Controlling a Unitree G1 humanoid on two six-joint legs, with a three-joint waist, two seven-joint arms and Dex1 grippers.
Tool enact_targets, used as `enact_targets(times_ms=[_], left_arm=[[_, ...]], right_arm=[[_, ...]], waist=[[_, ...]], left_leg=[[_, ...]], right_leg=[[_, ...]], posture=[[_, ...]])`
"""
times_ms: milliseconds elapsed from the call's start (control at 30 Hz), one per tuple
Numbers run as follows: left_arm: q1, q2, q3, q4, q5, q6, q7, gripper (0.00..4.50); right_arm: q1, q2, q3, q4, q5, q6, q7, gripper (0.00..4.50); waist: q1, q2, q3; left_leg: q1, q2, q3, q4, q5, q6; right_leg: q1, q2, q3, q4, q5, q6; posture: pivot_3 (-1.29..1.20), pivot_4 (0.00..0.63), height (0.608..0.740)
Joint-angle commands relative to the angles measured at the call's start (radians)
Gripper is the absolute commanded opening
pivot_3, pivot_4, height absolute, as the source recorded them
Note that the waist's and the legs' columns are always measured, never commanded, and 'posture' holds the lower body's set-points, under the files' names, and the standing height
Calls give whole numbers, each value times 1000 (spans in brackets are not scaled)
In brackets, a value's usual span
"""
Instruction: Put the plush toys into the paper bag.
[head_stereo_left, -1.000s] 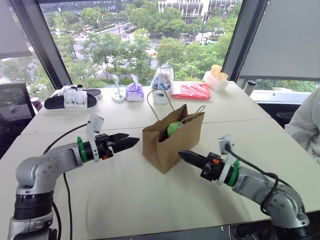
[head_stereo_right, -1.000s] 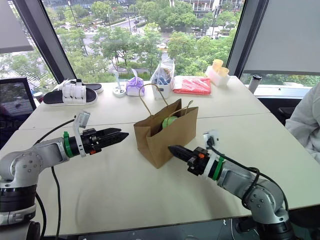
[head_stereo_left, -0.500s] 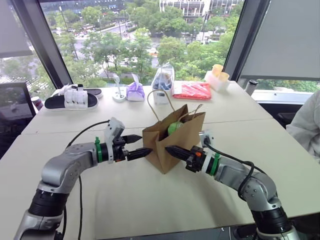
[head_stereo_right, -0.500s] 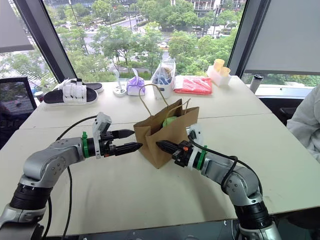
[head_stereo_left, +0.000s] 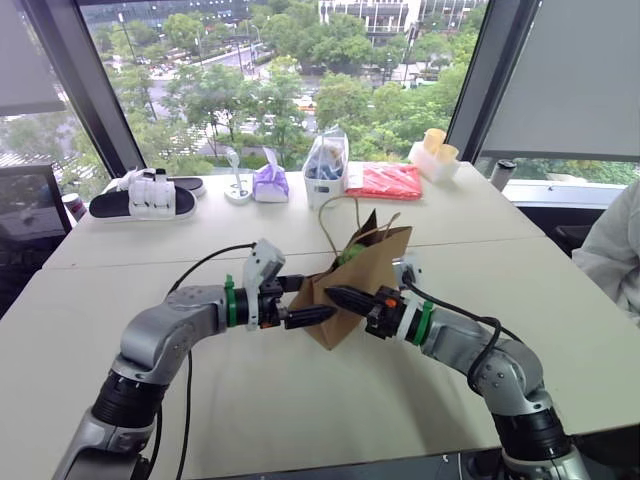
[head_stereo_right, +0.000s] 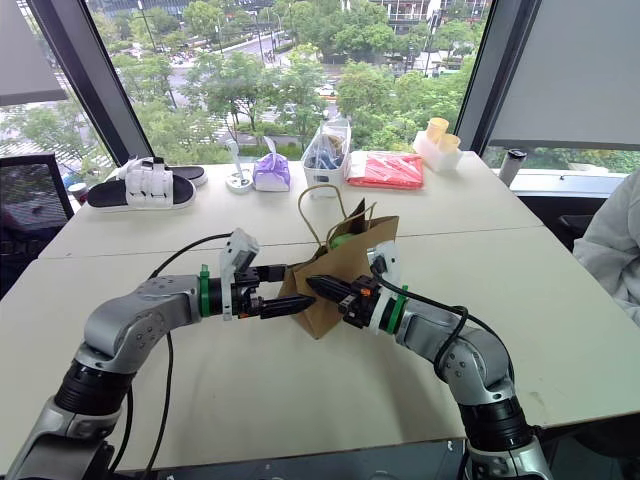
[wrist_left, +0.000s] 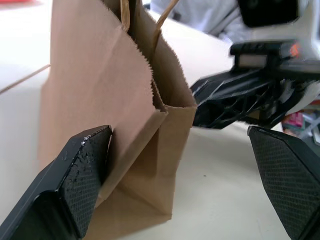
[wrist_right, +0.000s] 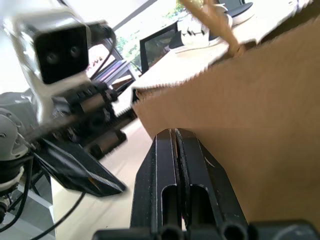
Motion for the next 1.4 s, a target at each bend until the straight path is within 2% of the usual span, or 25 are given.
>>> enact_targets(times_ms=[33, 100, 200, 433, 467, 667, 767, 833, 1000, 1233, 1400], left_arm=[[-22, -9, -17, 7, 42, -20, 20, 4500], [-22, -29, -31, 25, 63, -28, 34, 4500], [-24, -55, -42, 38, 92, -45, 52, 3635], [-37, -100, -31, 57, 113, -47, 71, 193], [-40, -104, -24, 59, 113, -46, 76, 51], [-76, -81, -25, 91, 153, -158, 9, 51], [-127, -34, -40, 148, 212, -349, -118, 51], [-199, -13, -48, 252, 249, -515, -233, 51], [-374, -47, -45, 556, 283, -710, -373, 51], [-535, -135, -80, 1087, 457, -1089, -407, 51], [-577, -158, -71, 1271, 525, -1193, -400, 51]], right_arm=[[-16, 11, -19, -31, 4, -5, 5, 53], [-17, 10, -24, -35, 8, -2, 3, 53], [-10, 6, -33, -52, 25, 8, 7, 0], [22, -3, -79, -112, 81, 42, -11, 0], [34, -7, -92, -128, 98, 50, -16, 0], [130, -53, -173, -219, 221, 101, -21, 0], [173, -100, -187, -241, 242, 114, 5, 0], [188, -125, -192, -238, 243, 115, 19, 0], [209, -142, -183, -223, 224, 98, 32, 0], [284, -127, -188, -269, 217, 76, -6, 0], [317, -125, -198, -291, 223, 62, -34, 0]], waist=[[0, 0, 0], [1, 0, 0], [3, 0, 0], [4, 0, 0], [4, 0, 0], [3, 0, 0], [3, 0, 0], [4, 0, 0], [5, 0, 0], [4, 0, 0], [3, -1, 0]], left_leg=[[0, 0, 0, 0, 0, 0], [0, 0, 0, 0, 0, 0], [0, 0, 0, 0, 0, 0], [0, 0, 0, 0, 0, 0], [0, 0, 0, 0, 0, 0], [0, 0, 0, 0, 0, 0], [0, 1, 0, 0, 0, 0], [-1, 2, 0, 0, 0, 0], [-1, 3, 0, 1, 0, 1], [-1, 2, 1, 1, -1, 2], [-2, 2, 1, 1, -2, 4]], right_leg=[[0, 0, 0, 0, 0, 0], [0, 0, 0, 0, 0, 0], [0, 0, 0, 0, 0, 0], [0, 0, 0, 0, 0, 0], [0, 0, 0, 0, 0, 0], [1, 0, 0, 0, 0, 0], [1, 1, 0, -1, 0, 0], [1, 1, 0, -3, 0, 0], [5, 2, -2, -10, 1, 0], [5, 2, -2, -11, 1, 1], [4, 2, -2, -11, 1, 1]], posture=[[0, 150, 740], [0, 150, 740], [0, 150, 740], [0, 150, 740], [0, 150, 740], [0, 150, 740], [0, 150, 740], [0, 150, 740], [0, 150, 740], [0, 150, 740], [0, 150, 740]])
